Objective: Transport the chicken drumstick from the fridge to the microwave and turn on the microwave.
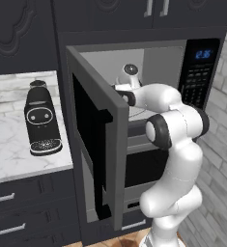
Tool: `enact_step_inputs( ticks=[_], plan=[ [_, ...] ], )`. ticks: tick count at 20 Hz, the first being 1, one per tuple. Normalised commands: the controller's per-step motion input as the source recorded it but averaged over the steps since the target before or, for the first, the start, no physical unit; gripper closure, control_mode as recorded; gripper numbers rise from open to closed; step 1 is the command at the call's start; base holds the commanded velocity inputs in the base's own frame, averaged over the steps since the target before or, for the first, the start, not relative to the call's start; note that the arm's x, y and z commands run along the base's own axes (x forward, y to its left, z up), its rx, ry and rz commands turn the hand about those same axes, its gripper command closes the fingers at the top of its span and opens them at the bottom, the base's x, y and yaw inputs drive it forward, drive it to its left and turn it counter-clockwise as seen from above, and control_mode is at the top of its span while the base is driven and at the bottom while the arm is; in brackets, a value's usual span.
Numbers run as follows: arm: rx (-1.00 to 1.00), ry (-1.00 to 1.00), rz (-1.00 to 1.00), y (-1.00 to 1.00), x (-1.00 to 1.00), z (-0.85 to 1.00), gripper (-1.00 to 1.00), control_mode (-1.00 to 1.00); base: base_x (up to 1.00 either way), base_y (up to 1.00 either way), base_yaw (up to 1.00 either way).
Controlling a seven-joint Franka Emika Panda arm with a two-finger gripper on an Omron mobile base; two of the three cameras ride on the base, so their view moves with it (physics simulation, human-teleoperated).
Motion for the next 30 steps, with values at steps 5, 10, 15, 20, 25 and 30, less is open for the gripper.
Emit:
enact_step_inputs(
  ticks=[5,10,15,20,25,30],
  plan=[
    [0.06,0.0,-0.04,-0.1,-0.36,0.37,-1.0,-1.0,0.0,0.0,0.0],
    [0.09,0.0,-0.03,-0.14,-0.42,0.48,-1.0,-1.0,0.0,0.0,0.0],
    [0.07,0.0,-0.03,-0.16,-0.52,0.2,-1.0,-1.0,0.0,0.0,0.0],
    [0.06,0.0,-0.03,-0.18,-0.57,0.19,-1.0,-1.0,0.0,0.0,0.0],
    [0.06,0.0,-0.04,-0.16,-0.52,0.32,-1.0,-1.0,0.0,0.0,0.0],
    [0.03,-0.04,0.0,-0.15,-0.61,0.18,-1.0,-1.0,0.0,0.0,0.0]
  ],
)
